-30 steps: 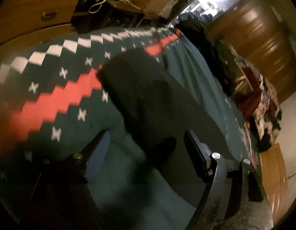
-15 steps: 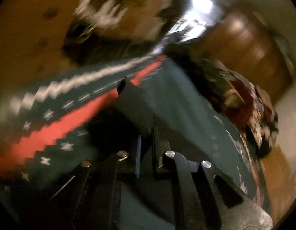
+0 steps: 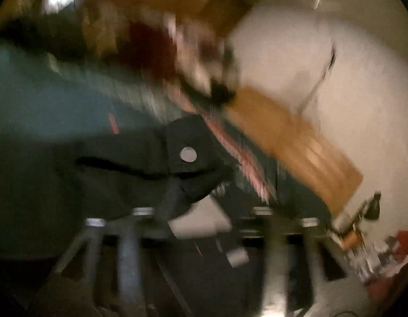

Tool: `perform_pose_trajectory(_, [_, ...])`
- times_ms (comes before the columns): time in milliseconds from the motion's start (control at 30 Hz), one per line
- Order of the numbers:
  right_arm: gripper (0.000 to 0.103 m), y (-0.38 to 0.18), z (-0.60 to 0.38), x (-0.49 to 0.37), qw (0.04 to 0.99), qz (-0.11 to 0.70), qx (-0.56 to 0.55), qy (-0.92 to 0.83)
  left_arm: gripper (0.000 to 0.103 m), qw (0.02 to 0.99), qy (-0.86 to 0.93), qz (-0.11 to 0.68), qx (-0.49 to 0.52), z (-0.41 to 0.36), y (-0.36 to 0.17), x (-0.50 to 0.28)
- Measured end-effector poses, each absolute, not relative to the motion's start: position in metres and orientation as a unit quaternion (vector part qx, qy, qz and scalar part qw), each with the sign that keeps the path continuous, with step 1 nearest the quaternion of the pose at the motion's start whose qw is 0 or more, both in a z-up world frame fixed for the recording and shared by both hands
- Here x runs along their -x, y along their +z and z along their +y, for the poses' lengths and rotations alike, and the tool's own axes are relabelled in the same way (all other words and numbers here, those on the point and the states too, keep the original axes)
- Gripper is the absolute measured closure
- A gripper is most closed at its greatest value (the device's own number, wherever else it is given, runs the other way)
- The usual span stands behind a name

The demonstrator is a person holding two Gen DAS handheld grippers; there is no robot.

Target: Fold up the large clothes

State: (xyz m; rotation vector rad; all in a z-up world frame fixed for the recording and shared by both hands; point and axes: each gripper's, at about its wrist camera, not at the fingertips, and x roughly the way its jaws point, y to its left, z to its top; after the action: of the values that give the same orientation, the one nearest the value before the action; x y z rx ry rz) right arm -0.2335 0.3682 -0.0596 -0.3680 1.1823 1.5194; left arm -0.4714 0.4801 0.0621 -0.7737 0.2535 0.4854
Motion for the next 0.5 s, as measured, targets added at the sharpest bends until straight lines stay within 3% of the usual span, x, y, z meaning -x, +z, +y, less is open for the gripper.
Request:
perform_pose_trajectory(100, [0.016, -0.067, 0.375, 0.201, 0.561, 0.523, 0.112, 0.632, 0.066, 0.864, 0.21, 0.172, 0.423, 0.473, 0.02, 0.454])
perform_pose_trajectory(333, [0.02, -0.075, 0.444, 0.187, 0.49, 0.545, 0.066, 0.677, 0.051, 0.841, 0.346, 0.096, 0.404, 0.473, 0.031, 0.591])
perform_pose_trajectory(400, [0.031, -0.082, 0.472, 0.191, 0.464, 0.556, 0.062, 0.687, 0.05, 0.808, 0.398, 0.083, 0.426, 0.483, 0.016, 0.625])
perform_pose_trajectory(500, [0.031, -0.098, 0.515, 0.202, 0.452, 0.568, 0.078, 0.684, 0.05, 0.769, 0.444, 0.065, 0.456, 0.487, -0.006, 0.663])
